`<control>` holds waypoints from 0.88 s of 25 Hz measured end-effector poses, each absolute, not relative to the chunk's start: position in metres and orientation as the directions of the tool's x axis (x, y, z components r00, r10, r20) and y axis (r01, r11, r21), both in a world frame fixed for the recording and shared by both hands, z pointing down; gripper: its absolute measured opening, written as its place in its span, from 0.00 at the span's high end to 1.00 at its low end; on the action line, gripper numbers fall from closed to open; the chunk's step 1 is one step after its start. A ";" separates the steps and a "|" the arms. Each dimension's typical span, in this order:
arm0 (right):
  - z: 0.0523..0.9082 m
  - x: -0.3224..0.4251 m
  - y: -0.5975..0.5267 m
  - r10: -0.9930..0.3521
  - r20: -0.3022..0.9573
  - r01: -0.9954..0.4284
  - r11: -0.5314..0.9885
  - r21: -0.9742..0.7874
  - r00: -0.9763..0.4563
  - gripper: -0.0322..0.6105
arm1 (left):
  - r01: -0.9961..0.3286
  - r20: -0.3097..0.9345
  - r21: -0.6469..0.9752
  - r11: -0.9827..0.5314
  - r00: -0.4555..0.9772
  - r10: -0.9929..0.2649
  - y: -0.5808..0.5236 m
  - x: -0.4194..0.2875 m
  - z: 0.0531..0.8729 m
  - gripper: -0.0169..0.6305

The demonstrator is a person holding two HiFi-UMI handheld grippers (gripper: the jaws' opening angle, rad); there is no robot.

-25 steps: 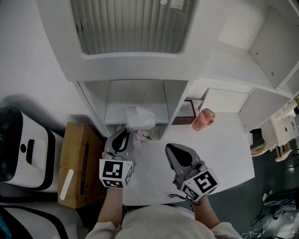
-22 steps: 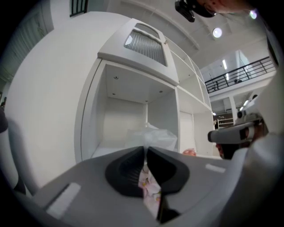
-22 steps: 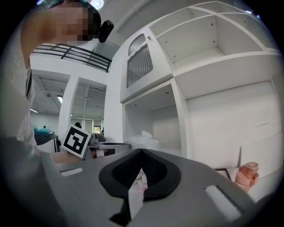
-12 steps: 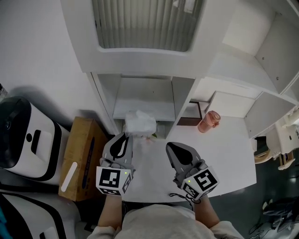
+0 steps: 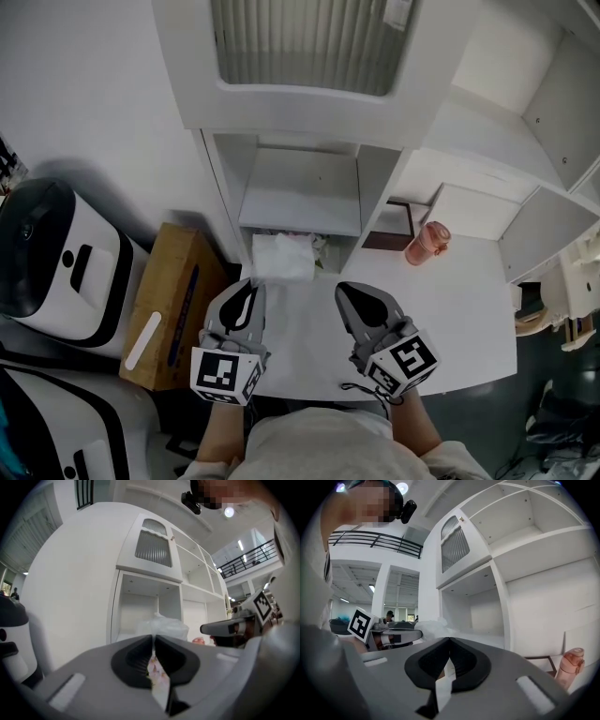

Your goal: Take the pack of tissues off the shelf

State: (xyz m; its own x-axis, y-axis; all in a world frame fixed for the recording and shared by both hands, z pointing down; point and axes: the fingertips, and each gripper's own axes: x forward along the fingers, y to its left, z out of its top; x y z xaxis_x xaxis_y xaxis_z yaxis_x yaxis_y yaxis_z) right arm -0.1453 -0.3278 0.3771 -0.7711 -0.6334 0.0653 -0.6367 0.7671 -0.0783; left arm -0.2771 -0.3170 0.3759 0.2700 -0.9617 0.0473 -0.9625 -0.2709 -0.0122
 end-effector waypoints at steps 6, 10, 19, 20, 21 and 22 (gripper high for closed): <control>0.376 -0.148 -0.323 -0.623 0.057 -0.625 0.777 -0.076 -0.780 0.95 | -0.963 0.040 -0.001 -0.270 0.270 -0.962 -0.306 -0.275 0.377 0.95; 0.374 -0.148 -0.321 -0.622 0.058 -0.625 0.778 -0.070 -0.781 0.95 | -0.962 0.031 0.001 -0.273 0.273 -0.962 -0.303 -0.273 0.374 0.95; 0.377 -0.145 -0.319 -0.622 0.082 -0.627 0.777 -0.055 -0.779 0.95 | -0.957 0.023 0.001 -0.289 0.289 -0.957 -0.303 -0.267 0.370 0.95; 0.377 -0.144 -0.318 -0.622 0.082 -0.627 0.777 -0.055 -0.779 0.95 | -0.957 0.022 0.000 -0.290 0.290 -0.957 -0.303 -0.266 0.369 0.96; 0.376 -0.144 -0.318 -0.622 0.083 -0.626 0.778 -0.055 -0.779 0.95 | -0.957 0.022 -0.002 -0.291 0.291 -0.956 -0.303 -0.266 0.369 0.96; 0.375 -0.144 -0.319 -0.622 0.083 -0.626 0.778 -0.055 -0.779 0.95 | -0.956 0.022 -0.003 -0.292 0.292 -0.956 -0.303 -0.265 0.369 0.96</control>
